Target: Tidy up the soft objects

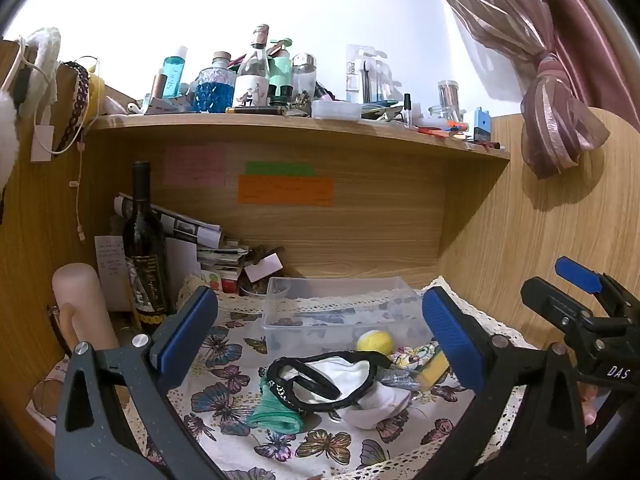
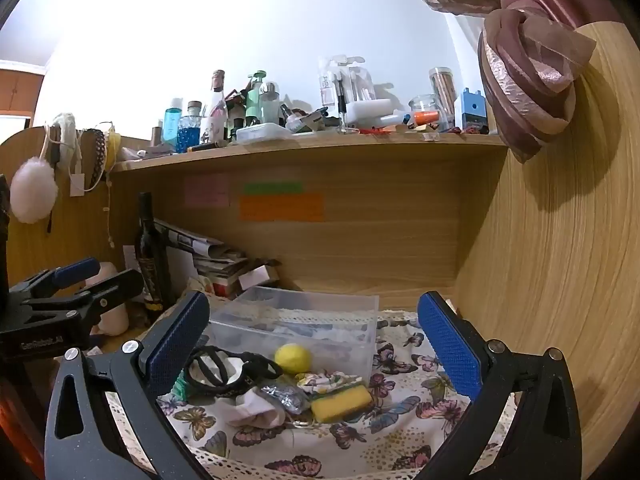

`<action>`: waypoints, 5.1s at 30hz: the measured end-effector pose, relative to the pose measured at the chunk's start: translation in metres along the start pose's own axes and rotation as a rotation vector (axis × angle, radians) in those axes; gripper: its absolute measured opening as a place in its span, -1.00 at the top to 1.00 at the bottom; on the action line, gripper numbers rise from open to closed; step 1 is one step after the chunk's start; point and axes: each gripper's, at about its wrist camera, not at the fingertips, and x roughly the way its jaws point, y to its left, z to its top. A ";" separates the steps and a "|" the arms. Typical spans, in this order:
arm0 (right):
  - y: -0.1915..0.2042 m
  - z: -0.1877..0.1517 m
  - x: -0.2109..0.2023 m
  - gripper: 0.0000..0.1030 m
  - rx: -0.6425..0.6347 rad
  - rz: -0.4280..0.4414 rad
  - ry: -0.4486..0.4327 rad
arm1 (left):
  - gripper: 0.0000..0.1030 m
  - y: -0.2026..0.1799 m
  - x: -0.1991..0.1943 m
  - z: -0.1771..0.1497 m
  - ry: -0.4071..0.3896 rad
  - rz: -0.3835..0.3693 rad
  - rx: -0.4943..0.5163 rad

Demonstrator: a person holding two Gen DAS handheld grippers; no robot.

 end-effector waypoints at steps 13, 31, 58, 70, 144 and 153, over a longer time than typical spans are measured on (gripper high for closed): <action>0.001 0.002 0.000 -1.00 0.003 -0.001 0.003 | -1.00 -0.006 0.000 0.000 0.006 0.000 0.003; 0.002 0.003 -0.005 -1.00 0.010 0.003 -0.016 | -1.00 -0.007 -0.004 0.000 -0.003 -0.002 0.004; 0.005 0.005 -0.007 -1.00 0.006 0.003 -0.024 | -1.00 -0.006 -0.007 0.005 -0.009 -0.007 0.004; 0.006 0.005 -0.008 -1.00 0.005 0.005 -0.024 | -1.00 -0.006 -0.007 0.005 -0.011 -0.006 0.005; 0.008 -0.069 0.180 -0.07 0.011 0.198 0.585 | 0.68 0.071 0.134 -0.064 0.500 -0.093 -0.067; 0.014 -0.072 0.182 0.21 0.003 0.181 0.580 | 0.69 0.074 0.132 -0.044 0.423 -0.103 -0.083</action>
